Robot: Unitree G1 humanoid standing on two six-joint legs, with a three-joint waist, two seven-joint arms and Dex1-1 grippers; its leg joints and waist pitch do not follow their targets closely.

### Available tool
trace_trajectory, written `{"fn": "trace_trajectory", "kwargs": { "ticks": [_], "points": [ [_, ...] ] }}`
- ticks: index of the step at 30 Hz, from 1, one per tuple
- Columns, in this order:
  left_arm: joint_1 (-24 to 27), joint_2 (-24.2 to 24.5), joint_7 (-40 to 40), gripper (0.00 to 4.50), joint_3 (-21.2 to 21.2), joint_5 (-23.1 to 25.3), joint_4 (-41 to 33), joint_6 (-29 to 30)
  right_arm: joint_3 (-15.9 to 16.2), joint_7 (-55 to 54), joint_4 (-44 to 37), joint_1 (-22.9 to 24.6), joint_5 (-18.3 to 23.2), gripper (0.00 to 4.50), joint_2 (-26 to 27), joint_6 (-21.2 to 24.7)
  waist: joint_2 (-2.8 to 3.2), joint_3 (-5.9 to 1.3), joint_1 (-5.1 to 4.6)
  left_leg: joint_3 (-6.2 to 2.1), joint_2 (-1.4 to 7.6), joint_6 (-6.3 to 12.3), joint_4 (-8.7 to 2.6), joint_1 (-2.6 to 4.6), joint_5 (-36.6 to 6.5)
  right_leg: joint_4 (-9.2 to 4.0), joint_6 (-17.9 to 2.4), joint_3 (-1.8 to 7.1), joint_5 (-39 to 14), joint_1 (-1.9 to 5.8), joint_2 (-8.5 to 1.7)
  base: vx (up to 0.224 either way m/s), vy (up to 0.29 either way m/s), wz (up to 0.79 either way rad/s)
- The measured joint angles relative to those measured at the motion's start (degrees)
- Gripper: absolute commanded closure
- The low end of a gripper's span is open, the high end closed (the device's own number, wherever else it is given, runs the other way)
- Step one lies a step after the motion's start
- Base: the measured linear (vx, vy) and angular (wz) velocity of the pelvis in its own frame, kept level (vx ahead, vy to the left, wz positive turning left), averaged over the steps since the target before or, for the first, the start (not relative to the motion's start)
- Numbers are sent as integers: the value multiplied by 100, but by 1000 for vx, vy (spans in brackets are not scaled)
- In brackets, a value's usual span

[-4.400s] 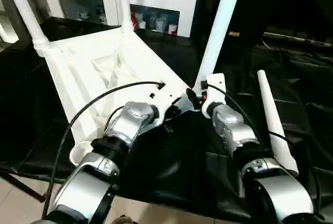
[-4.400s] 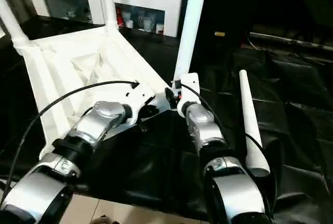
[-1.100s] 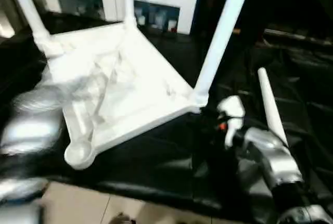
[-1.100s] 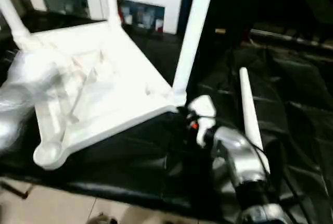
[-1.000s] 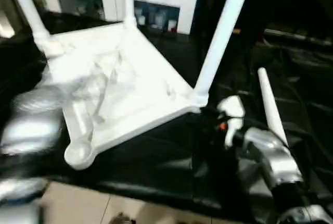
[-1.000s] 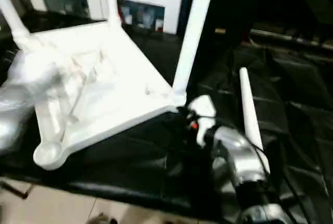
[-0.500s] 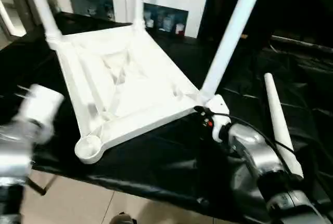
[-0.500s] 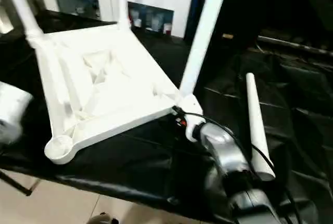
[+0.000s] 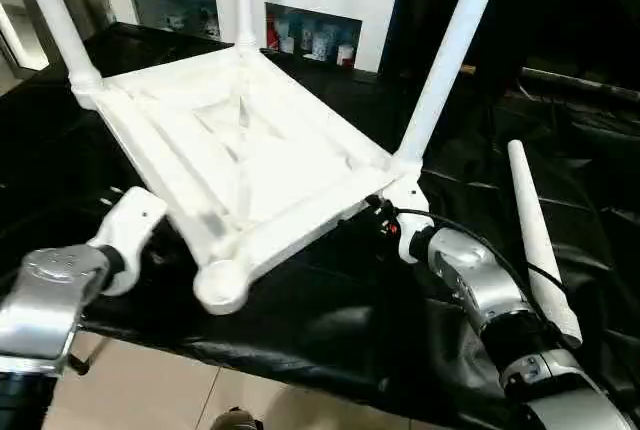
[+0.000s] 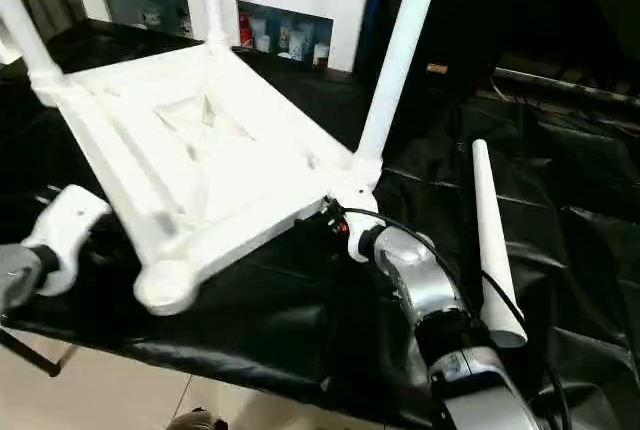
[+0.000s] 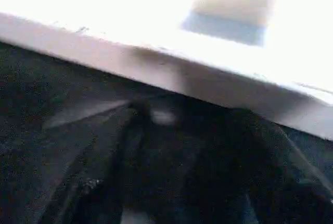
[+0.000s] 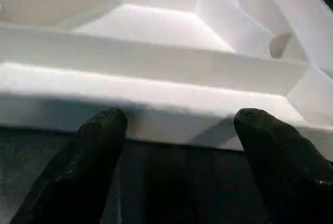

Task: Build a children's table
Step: Rotate table base

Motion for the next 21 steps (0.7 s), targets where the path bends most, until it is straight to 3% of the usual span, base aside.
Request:
{"fn": "trace_trajectory", "kwargs": {
  "ticks": [3,6,10,13,18,21],
  "points": [
    [-124,-364,-10,97,-333,-112,-3,-184,-159,-526,-76,-2,-107,75,-172,365,0,0,36,12,0,0,2,-4,1,1,4,16,-2,9,0,0,0,0],
    [-265,-720,30,70,-641,-151,-16,-335,-290,-854,-370,48,-173,75,-273,832,5,2,9,18,0,0,2,-7,2,3,9,23,-4,7,0,0,0,0],
    [-539,-1595,412,47,-1038,-34,434,-882,-621,-1091,-1222,347,-196,75,-451,1721,10,3,1,17,0,6,2,-32,6,0,24,22,-10,-5,0,0,0,0],
    [-734,-1942,543,21,-1299,-23,688,-1270,-718,-1223,-1502,398,-153,75,-449,1922,10,2,-59,18,2,7,1,-35,6,2,25,20,-10,-14,0,0,0,0],
    [-931,-2370,920,6,-1303,-19,1081,-1892,-863,-1682,-2072,698,-102,75,-328,2187,11,2,-185,15,4,6,-2,-35,7,2,28,17,-11,-16,3,0,0,0],
    [-870,-2423,985,6,-1285,-66,916,-2060,-875,-2099,-2581,743,-308,75,-289,3010,10,2,-232,16,3,6,-1,-39,7,1,28,18,-11,-19,3,0,0,0]
  ]
}}
